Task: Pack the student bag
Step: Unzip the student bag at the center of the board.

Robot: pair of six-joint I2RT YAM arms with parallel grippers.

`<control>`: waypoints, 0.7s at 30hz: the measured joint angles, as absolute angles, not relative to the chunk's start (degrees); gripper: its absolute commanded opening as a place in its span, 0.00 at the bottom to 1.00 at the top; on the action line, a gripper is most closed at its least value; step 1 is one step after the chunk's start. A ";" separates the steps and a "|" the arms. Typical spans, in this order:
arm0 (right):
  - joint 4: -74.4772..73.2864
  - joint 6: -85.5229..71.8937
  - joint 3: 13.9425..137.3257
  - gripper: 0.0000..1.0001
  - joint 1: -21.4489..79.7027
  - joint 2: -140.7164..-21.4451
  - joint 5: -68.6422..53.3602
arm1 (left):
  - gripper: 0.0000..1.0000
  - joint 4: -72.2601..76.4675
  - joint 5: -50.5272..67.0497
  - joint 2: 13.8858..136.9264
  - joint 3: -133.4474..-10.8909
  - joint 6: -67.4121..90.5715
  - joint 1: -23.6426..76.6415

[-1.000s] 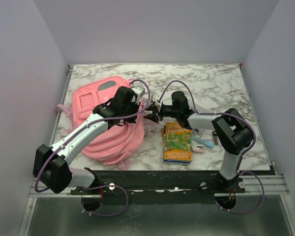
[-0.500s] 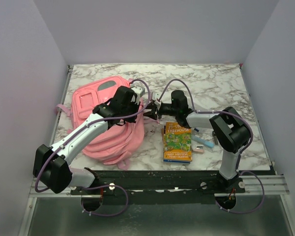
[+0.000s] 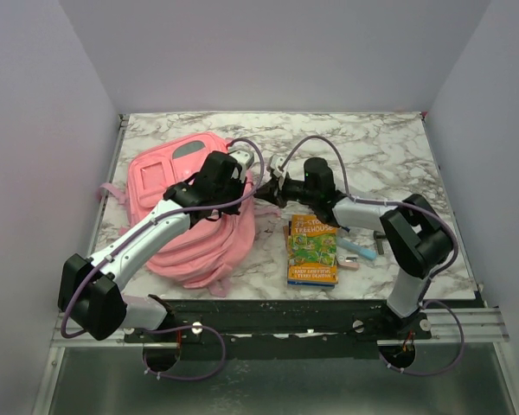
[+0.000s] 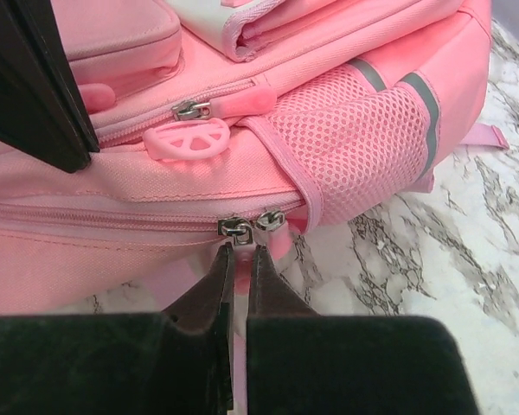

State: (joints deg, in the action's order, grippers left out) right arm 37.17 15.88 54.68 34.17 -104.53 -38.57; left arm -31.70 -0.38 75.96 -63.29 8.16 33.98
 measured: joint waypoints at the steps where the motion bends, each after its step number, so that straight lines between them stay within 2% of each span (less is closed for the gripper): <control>1: 35.73 15.62 54.68 0.01 34.17 -103.57 -37.85 | 0.00 -31.57 -0.54 75.96 -63.29 8.40 34.00; 14: 13.30 15.77 59.18 0.01 37.91 -96.97 -26.57 | 0.00 -31.53 -1.72 76.40 -63.29 11.66 33.65; 21: 3.09 2.15 65.80 0.01 38.37 -99.85 -32.32 | 0.00 -31.40 -2.17 78.52 -63.64 15.33 31.64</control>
